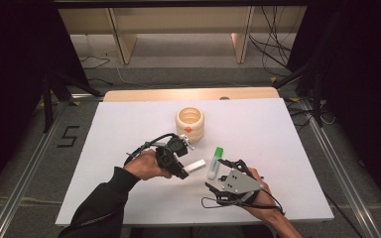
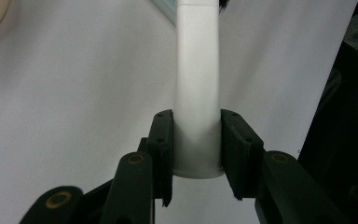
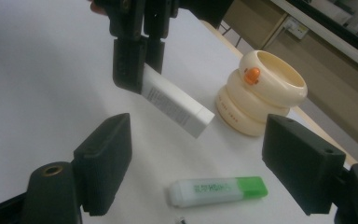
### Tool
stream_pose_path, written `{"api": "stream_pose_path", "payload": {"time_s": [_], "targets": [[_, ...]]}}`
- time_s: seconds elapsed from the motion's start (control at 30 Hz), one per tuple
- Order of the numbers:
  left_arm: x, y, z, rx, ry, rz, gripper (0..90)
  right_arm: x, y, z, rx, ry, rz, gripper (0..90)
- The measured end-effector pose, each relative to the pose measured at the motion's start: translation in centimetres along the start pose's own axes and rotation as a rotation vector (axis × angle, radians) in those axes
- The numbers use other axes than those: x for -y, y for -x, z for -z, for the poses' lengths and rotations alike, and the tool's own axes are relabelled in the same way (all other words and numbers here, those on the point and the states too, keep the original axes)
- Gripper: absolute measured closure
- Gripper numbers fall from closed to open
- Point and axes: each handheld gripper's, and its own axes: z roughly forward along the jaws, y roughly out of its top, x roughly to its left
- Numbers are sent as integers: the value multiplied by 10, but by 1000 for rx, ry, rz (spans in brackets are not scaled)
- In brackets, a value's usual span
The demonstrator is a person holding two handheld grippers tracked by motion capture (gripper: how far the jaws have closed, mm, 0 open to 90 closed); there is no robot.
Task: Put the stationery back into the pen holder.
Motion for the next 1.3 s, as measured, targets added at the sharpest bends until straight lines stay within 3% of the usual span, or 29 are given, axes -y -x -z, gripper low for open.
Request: {"api": "stream_pose_path", "payload": {"time_s": [0.1, 0.3, 0.67, 0.8, 0.83, 1.0, 1.3], "targets": [[-3, 2, -2, -5, -6, -9, 665, -3, -5, -6, 19, -20, 62, 251], [-10, 2, 1, -12, -1, -14, 665, -3, -7, -11, 42, -41, 107, 251], [-13, 7, 3, 7, -10, -27, 665, -4, -21, -24, 136, -96, 315, 261], [-14, 9, 2, 20, -17, -28, 665, -5, -27, -28, 138, -121, 374, 278], [-14, 9, 2, 21, -18, -27, 665, -5, -29, -31, 159, -111, 373, 284], [-14, 8, 3, 27, -25, -23, 665, -5, -36, -35, 192, -141, 522, 328], [-14, 9, 2, 44, -32, -23, 665, -4, -45, -44, 233, -170, 619, 400]]}}
